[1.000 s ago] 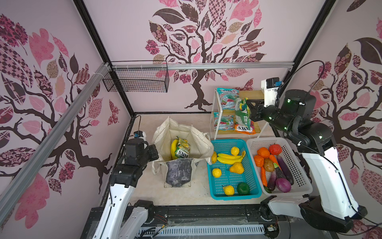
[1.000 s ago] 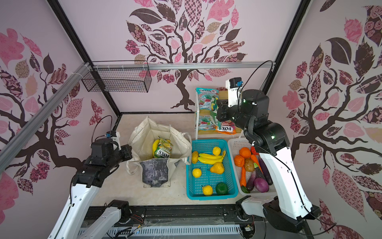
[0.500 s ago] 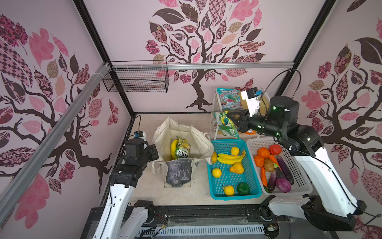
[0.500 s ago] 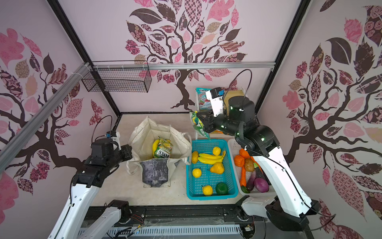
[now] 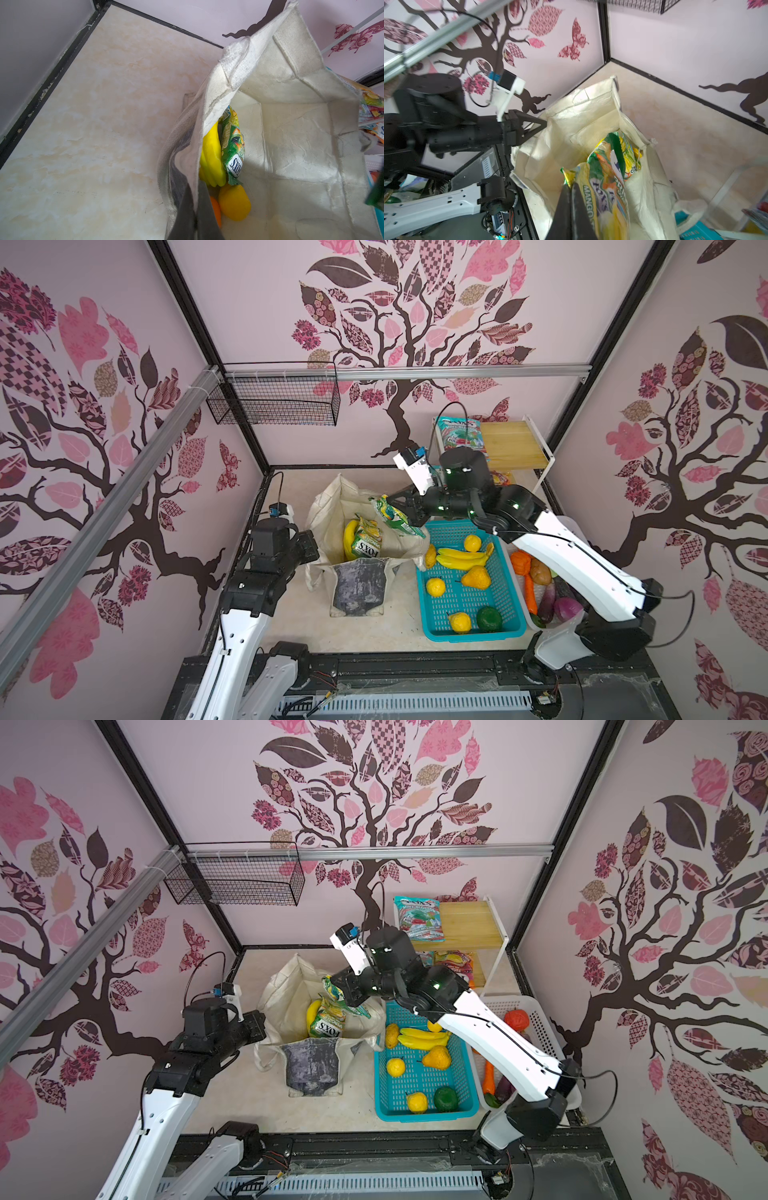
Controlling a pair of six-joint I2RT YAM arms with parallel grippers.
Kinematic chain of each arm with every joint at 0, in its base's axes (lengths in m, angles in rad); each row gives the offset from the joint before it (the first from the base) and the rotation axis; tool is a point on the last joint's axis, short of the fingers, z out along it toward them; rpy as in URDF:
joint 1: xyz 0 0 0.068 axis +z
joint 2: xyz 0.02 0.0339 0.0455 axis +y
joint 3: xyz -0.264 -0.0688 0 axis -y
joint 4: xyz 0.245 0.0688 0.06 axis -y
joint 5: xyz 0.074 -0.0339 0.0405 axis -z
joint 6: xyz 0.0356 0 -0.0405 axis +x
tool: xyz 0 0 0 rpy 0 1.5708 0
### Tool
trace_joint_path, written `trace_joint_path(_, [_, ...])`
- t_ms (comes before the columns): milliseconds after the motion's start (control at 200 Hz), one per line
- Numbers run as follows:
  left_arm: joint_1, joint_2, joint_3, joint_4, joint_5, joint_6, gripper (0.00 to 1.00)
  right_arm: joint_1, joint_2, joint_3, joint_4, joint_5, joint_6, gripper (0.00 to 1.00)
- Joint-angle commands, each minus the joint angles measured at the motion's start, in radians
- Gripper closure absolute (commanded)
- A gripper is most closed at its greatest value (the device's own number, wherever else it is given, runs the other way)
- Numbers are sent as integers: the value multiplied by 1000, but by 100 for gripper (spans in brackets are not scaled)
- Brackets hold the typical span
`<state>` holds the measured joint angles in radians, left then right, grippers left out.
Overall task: Place the food into the grocery bag and tie it
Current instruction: 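Carry the green candy bag with the right gripper into the tote, then open the right gripper to drop the candy bag and lift out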
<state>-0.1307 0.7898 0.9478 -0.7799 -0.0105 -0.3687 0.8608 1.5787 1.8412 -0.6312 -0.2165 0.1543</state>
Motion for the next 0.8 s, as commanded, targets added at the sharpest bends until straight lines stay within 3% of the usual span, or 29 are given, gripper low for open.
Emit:
trace_joint_path(0, [5, -9, -18, 16, 13, 12, 100, 0, 68, 69, 44, -10, -19, 100])
trace_joint_path(200, [5, -6, -17, 16, 17, 13, 100, 23, 178, 77, 39, -27, -12, 100])
trace_joint_path(790, [5, -9, -18, 22, 41, 15, 100, 163, 348, -96, 194, -56, 94, 100])
